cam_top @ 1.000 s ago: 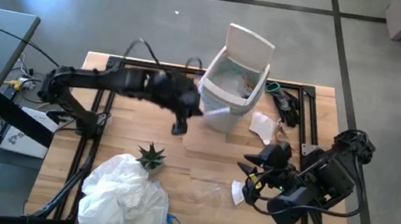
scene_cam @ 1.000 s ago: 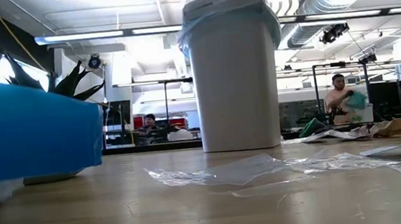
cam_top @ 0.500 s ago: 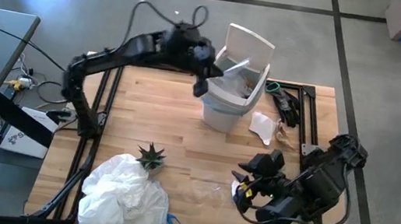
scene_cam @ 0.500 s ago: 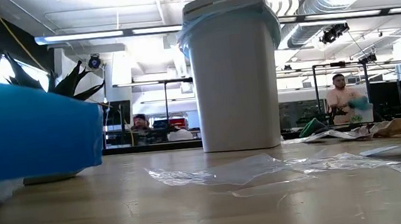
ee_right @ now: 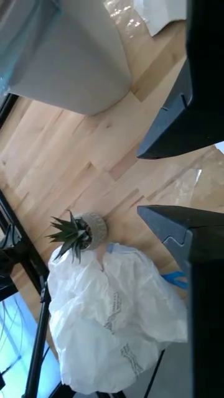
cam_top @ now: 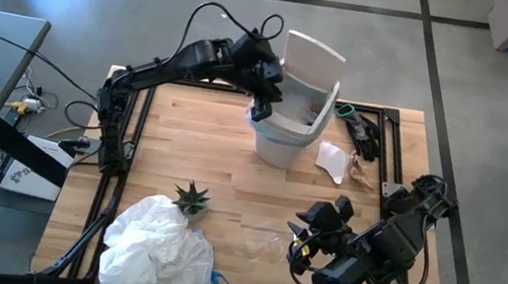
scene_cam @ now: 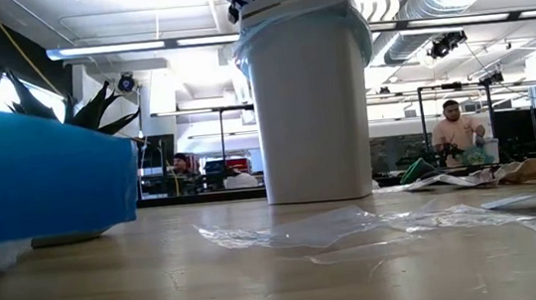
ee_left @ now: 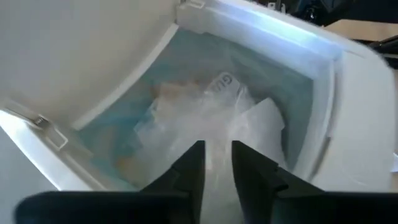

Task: Place trash/remove bag and relplace
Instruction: Put the transparent plastic into the trash bin

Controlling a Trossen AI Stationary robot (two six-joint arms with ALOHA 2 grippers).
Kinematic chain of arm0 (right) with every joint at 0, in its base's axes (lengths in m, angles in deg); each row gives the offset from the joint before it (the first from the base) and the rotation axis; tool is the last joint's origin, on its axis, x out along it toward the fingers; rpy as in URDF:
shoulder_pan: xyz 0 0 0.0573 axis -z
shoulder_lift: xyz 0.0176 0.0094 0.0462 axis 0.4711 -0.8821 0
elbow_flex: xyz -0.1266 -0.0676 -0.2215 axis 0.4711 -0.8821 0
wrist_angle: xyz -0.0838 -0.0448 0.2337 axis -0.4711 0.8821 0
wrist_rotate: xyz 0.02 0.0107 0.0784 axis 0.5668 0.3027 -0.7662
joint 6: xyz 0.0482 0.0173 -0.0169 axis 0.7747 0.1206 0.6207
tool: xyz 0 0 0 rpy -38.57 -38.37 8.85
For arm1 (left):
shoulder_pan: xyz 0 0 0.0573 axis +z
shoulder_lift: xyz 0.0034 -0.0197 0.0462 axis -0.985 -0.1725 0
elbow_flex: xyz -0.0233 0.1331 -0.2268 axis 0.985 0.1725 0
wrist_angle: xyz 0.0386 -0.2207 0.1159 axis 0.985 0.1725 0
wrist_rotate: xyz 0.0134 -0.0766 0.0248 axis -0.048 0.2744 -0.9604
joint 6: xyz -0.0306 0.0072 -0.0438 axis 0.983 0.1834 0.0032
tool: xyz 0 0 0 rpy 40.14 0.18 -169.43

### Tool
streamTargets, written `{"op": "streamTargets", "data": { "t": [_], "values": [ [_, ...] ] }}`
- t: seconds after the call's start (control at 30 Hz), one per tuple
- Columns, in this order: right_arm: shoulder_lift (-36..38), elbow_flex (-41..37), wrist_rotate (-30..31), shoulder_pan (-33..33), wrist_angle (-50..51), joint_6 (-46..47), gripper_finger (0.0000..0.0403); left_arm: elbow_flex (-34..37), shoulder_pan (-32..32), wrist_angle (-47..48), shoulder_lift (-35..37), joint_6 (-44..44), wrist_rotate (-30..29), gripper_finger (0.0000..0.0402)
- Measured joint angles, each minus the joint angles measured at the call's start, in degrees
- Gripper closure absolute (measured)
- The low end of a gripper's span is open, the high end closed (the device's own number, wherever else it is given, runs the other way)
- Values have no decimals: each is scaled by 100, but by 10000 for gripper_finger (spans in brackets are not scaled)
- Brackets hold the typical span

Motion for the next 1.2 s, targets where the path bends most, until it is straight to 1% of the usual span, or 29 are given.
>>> {"op": "streamTargets", "data": {
  "t": [0.1,0.2,0.27,0.33,0.47,0.53,0.6,0.67,0.77,0.87,1.0,1.1,1.2],
  "values": [
    [0,0,-4,35,1,-138,284,-2,-12,2,54,-3,-1,304],
    [5,-81,-293,126,-16,-321,284,2,-12,10,164,-3,-5,280],
    [7,-316,-657,219,-1,-441,284,2,-15,-8,320,-10,77,270],
    [4,-680,-1161,310,-8,-526,284,2,-16,-101,512,-1,214,265],
    [4,-1714,-2310,462,-102,-300,284,2,-28,-171,958,20,255,264],
    [0,-2257,-2831,495,-460,-248,284,2,-31,-140,1197,75,256,264],
    [0,-2781,-3229,499,-998,-162,284,2,-27,-95,1426,95,253,264],
    [0,-3343,-3562,516,-1627,22,284,2,-27,-42,1622,95,253,264],
    [-7,-4049,-3890,524,-2567,338,282,2,-27,66,1824,132,249,264],
    [-7,-4488,-3968,525,-3207,651,270,1,-31,235,1953,201,249,264],
    [-7,-4668,-3687,565,-3697,742,237,0,-29,490,2001,248,221,264],
    [-7,-4688,-3349,696,-3998,467,207,25,-30,639,1992,250,213,264],
    [-4,-4688,-2983,812,-4515,-211,184,113,-44,654,1992,292,215,264]
  ]
}}
